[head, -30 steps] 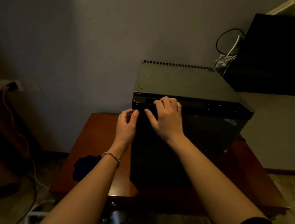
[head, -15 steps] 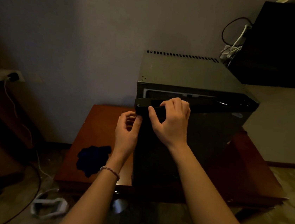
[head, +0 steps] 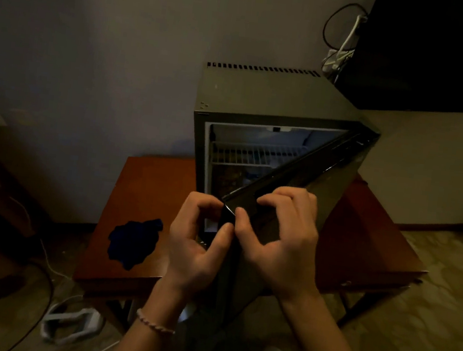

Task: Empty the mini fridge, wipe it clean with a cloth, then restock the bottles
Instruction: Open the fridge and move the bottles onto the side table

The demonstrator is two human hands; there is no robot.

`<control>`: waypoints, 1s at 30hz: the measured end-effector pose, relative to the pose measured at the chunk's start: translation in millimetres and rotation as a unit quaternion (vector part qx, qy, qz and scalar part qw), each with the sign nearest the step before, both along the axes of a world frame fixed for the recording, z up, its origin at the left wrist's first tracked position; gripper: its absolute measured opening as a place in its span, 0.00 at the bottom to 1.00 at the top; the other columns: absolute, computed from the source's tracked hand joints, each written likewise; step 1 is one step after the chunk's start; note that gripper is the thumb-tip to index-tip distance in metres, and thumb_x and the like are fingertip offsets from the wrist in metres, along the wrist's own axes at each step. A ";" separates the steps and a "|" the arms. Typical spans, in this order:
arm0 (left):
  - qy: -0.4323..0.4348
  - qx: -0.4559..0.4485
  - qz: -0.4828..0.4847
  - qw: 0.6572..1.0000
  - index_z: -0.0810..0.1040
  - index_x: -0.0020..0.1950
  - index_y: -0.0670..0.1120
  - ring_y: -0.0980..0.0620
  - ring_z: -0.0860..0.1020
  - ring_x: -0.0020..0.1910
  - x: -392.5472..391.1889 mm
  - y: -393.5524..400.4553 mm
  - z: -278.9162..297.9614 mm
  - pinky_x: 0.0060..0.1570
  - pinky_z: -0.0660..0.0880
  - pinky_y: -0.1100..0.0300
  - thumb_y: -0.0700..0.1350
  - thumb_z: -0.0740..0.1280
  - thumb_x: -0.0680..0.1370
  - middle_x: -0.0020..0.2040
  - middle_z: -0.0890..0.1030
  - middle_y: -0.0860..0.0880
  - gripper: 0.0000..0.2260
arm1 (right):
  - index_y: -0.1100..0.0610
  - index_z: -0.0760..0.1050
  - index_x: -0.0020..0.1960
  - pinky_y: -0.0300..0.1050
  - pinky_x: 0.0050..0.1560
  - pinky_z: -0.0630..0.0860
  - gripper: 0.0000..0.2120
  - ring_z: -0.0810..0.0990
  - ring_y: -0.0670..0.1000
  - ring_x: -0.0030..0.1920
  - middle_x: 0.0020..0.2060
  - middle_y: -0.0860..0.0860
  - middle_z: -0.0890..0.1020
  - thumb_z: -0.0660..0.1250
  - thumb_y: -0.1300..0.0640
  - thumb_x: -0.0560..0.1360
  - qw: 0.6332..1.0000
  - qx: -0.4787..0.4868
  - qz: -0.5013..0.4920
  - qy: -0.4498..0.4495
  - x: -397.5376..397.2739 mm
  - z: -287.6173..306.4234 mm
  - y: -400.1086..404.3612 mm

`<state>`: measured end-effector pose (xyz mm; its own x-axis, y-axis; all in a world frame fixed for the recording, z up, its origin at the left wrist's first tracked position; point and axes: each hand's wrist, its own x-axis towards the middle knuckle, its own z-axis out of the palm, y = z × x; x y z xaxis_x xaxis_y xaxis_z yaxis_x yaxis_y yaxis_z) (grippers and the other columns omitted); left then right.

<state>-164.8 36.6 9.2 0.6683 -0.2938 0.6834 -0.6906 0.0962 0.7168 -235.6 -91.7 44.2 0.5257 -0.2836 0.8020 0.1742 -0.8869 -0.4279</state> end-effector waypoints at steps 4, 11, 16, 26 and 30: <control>-0.043 -0.008 -0.020 0.999 0.71 0.48 0.46 0.52 0.73 0.39 -19.9 -14.6 -2.9 0.38 0.70 0.59 0.45 0.64 0.78 0.43 0.72 0.50 0.04 | 0.63 0.80 0.46 0.36 0.49 0.70 0.14 0.75 0.52 0.49 0.45 0.55 0.78 0.71 0.50 0.74 1.000 -0.007 -0.007 0.006 -41.2 1.9 -11.4; -0.092 0.005 -0.135 0.987 0.77 0.53 0.41 0.48 0.77 0.47 -36.7 -56.5 6.8 0.46 0.73 0.59 0.49 0.61 0.78 0.49 0.76 0.45 0.13 | 0.64 0.81 0.45 0.43 0.45 0.75 0.13 0.77 0.53 0.46 0.44 0.55 0.78 0.72 0.52 0.74 0.998 -0.011 -0.051 0.018 -99.9 7.4 -29.8; -0.179 0.025 -0.203 0.962 0.79 0.54 0.38 0.48 0.78 0.47 -73.9 -89.6 4.6 0.45 0.75 0.57 0.47 0.64 0.75 0.49 0.77 0.42 0.15 | 0.62 0.80 0.43 0.43 0.44 0.74 0.12 0.76 0.52 0.45 0.43 0.54 0.77 0.71 0.52 0.74 0.989 0.000 -0.143 0.024 -145.4 11.4 -46.2; -0.301 0.158 -0.218 0.915 0.78 0.66 0.44 0.51 0.68 0.63 -69.1 -234.0 28.6 0.65 0.66 0.57 0.53 0.68 0.77 0.61 0.74 0.46 0.21 | 0.55 0.78 0.53 0.45 0.51 0.71 0.15 0.71 0.51 0.53 0.49 0.49 0.77 0.68 0.44 0.75 0.918 0.010 -0.376 0.122 -203.9 13.2 -130.9; -0.349 0.204 -0.228 0.886 0.77 0.66 0.47 0.48 0.70 0.64 -49.4 -283.6 45.2 0.66 0.68 0.49 0.57 0.70 0.77 0.62 0.75 0.47 0.22 | 0.52 0.78 0.53 0.48 0.53 0.62 0.23 0.67 0.53 0.54 0.48 0.48 0.76 0.63 0.34 0.73 0.866 -0.029 -0.461 0.193 -203.7 21.7 -182.8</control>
<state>-214.3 -247.0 54.4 -0.1261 -0.7427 0.6576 -0.9353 0.3099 0.1706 -439.3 -274.6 65.9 0.3287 -0.6906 0.6442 -0.7653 -0.5945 -0.2468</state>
